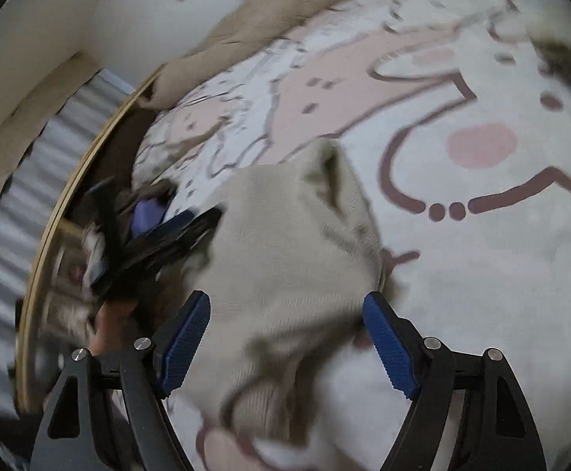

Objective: Fold clothes

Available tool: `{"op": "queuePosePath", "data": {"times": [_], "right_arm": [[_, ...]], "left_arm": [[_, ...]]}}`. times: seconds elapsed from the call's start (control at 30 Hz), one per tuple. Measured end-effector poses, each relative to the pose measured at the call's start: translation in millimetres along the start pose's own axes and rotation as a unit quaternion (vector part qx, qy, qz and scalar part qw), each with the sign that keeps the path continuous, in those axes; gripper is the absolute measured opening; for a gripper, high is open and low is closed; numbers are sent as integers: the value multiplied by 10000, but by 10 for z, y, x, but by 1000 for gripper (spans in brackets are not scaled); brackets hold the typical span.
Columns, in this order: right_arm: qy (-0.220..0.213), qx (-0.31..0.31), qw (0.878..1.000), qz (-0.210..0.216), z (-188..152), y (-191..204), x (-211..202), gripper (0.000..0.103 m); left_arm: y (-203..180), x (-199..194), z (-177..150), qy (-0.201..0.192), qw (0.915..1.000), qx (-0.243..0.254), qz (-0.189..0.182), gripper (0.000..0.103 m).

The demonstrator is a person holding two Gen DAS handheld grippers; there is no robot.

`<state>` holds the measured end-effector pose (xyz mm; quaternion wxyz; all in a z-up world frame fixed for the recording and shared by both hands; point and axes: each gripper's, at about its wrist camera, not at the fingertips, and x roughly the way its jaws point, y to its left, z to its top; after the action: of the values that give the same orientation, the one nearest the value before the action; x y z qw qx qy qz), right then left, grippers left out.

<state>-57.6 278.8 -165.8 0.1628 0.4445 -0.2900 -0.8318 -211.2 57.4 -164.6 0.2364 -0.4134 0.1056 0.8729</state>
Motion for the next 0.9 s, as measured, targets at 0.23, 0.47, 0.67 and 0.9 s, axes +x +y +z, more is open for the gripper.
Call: {"op": "queuePosePath", "data": {"times": [0.23, 0.47, 0.67, 0.9], "right_arm": [[435, -837, 9928, -732, -570, 254, 41, 60], [444, -492, 9968, -451, -638, 95, 211, 39], [398, -478, 9972, -412, -610, 119, 229, 14], [681, -781, 9881, -1141, -668, -25, 176, 0]], "left_arm": [[-6, -539, -269, -156, 9999, -46, -40, 87], [-12, -1078, -537, -312, 9994, -92, -80, 87], [-163, -894, -1096, 294, 9941, 395, 963, 87], [87, -710, -1318, 403, 9907, 302, 1265, 94]]}}
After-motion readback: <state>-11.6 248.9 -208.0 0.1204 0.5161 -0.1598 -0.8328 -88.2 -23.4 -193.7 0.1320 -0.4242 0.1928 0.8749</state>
